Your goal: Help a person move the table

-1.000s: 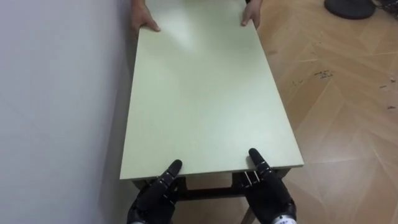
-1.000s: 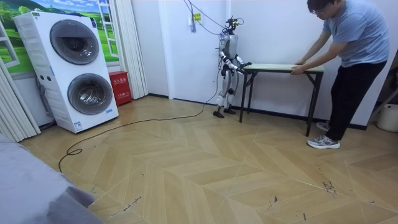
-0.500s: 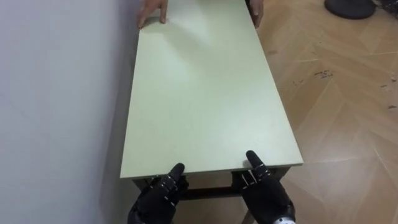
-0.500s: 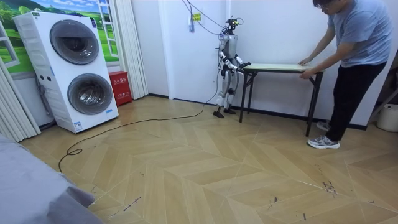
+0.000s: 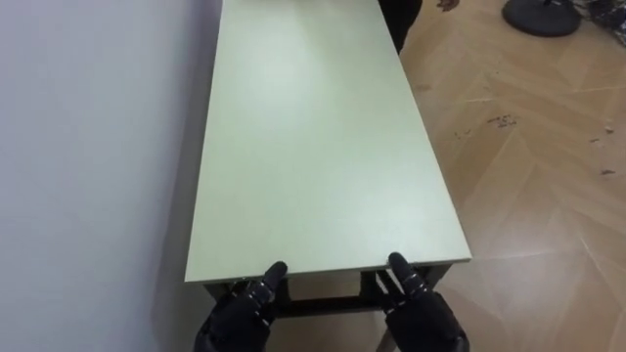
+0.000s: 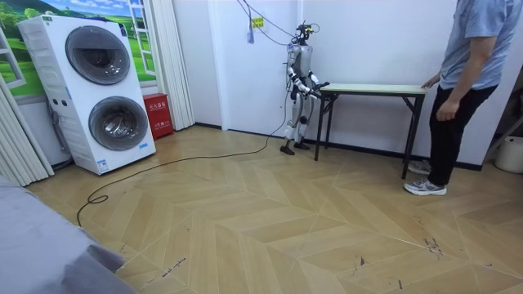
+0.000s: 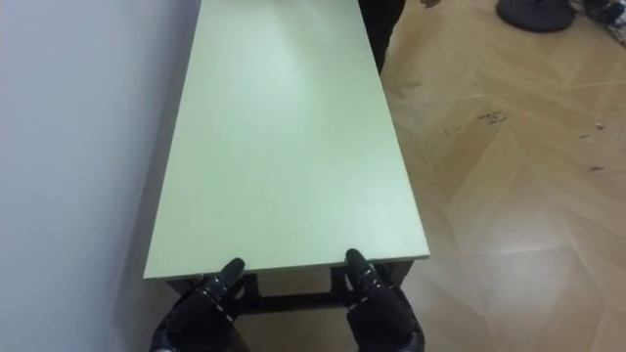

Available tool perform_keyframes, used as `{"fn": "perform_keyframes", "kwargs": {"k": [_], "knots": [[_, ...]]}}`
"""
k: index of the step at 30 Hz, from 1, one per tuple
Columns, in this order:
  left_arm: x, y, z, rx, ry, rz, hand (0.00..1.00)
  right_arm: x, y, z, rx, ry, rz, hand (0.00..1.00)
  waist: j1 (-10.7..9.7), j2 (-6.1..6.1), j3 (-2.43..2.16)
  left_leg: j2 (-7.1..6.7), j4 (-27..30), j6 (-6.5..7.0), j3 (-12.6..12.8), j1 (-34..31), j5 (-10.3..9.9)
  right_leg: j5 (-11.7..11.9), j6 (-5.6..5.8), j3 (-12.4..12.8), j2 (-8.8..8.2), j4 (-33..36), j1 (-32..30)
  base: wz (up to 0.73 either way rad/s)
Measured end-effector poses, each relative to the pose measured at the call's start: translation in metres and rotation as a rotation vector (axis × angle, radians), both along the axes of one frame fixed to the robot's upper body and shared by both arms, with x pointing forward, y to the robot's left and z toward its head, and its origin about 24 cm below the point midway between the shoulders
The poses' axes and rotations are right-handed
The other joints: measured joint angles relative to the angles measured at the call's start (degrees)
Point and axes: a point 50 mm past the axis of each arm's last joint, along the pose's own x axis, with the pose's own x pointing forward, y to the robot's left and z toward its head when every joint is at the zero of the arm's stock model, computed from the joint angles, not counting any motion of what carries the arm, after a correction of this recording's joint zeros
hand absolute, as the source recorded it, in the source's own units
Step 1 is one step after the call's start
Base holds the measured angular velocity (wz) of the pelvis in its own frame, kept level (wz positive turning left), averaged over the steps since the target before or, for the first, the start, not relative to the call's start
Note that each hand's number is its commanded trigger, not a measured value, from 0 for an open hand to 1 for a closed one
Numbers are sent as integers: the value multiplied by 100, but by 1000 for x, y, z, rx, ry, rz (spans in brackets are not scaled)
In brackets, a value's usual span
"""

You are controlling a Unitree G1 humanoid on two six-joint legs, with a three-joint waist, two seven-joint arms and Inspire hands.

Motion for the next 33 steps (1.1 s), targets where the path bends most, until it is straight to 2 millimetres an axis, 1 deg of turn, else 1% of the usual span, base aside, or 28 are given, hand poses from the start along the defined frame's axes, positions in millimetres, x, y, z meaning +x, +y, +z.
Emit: {"fn": "perform_keyframes", "kwargs": {"k": [2,4,5,6,7,8,9,11,14,16,18,21,23,24,25,26,27,28,29,30,31,32,33], "knots": [[-11,5,-6,48,43,-28,0,-7,-3,-4,-25,23,19,0,-4,-16,-1,-6,-9,0,0,5,-2,1,0,13,-1,-1,5,0],[-31,12,-20,96,142,-42,0,-20,-7,-11,-51,65,36,0,-4,-25,-2,-5,-11,0,-13,18,-3,1,1,21,-1,1,18,2],[-37,14,-24,105,172,-43,0,-23,-9,-13,-61,76,46,0,0,-25,-2,-4,-10,0,-14,20,-3,1,1,27,-1,1,19,0],[-47,18,-30,124,221,-50,0,-30,-11,-16,-81,95,66,0,8,-21,0,-4,-7,0,-15,13,-3,1,1,24,0,-1,16,7],[-46,23,-30,133,224,-33,0,-37,-14,-19,-90,111,77,0,-2,-15,5,-6,2,0,-31,0,-3,1,1,26,0,-2,16,4],[-47,25,-30,136,227,-29,0,-40,-16,-20,-93,119,81,0,17,-12,3,-5,3,-1,-26,5,-4,1,1,25,0,-3,21,0],[-48,26,-31,139,234,-22,0,-46,-18,-22,-98,128,87,0,28,16,-7,-5,-1,-3,-25,10,-6,1,1,20,0,-2,28,-5],[-52,26,-33,136,249,-23,0,-52,-20,-24,-89,130,94,0,12,34,-7,-1,-2,-8,-25,9,-9,0,2,37,6,-3,32,-5],[-52,26,-33,128,243,-22,0,-58,-26,-24,-85,121,88,0,10,40,-4,6,12,-13,-27,-1,-10,0,2,37,15,-3,30,-5],[-53,28,-33,132,231,-37,0,-62,-37,-24,-106,109,88,0,10,56,1,8,10,-18,-24,-3,-13,0,2,37,15,-2,30,0],[-56,29,-33,132,229,-44,0,-63,-44,-22,-122,103,93,0,13,54,2,12,13,-24,-25,-4,-9,0,2,32,20,-3,33,0],[-58,31,-33,148,229,-59,0,-72,-49,-24,-121,112,79,0,16,40,-1,33,21,-42,-16,11,1,0,1,22,38,-7,56,0],[-59,32,-33,147,225,-58,0,-75,-52,-25,-129,124,70,0,17,22,8,50,50,-56,-10,12,-3,0,1,23,52,-6,45,0],[-60,33,-33,150,226,-50,0,-79,-53,-26,-127,138,52,0,17,34,0,68,61,-68,-4,16,-10,1,0,28,66,-6,28,-5],[-63,36,-33,166,232,-47,0,-85,-55,-28,-126,162,34,0,16,5,-2,82,54,-86,-3,31,-19,1,0,21,79,-9,30,-8],[-67,39,-33,181,242,-44,0,-94,-57,-30,-130,195,18,0,13,38,-12,95,41,-100,4,65,-22,1,0,14,91,-12,65,-6],[-69,39,-34,190,245,-43,0,-98,-59,-32,-133,214,7,0,6,-1,-7,97,40,-106,2,79,-25,1,0,8,95,-13,86,0],[-71,39,-34,212,252,-41,0,-107,-64,-34,-144,255,-21,0,5,19,-9,101,45,-121,-19,88,-36,1,-1,-8,104,-13,132,6],[-73,40,-35,230,261,-35,0,-115,-68,-36,-165,303,-34,0,5,33,-23,96,44,-133,-25,92,-43,1,-1,-22,115,-15,151,4],[-74,41,-36,245,266,-37,0,-119,-69,-37,-175,326,-39,0,5,30,-26,90,45,-138,-24,93,-46,1,-1,-26,122,-14,152,0],[-76,42,-37,271,279,-47,0,-125,-72,-39,-197,373,-37,0,5,8,-45,100,42,-153,-25,96,-51,1,-1,-47,135,-14,157,-3],[-77,43,-37,284,287,-51,0,-130,-73,-40,-209,402,-38,0,4,11,-44,108,38,-160,-17,104,-52,1,-1,-44,142,-14,158,-5],[-80,44,-39,309,310,-53,0,-140,-76,-43,-233,471,-49,0,3,-5,-53,120,6,-174,-4,156,-45,1,-1,-42,153,-19,165,-6]]}}
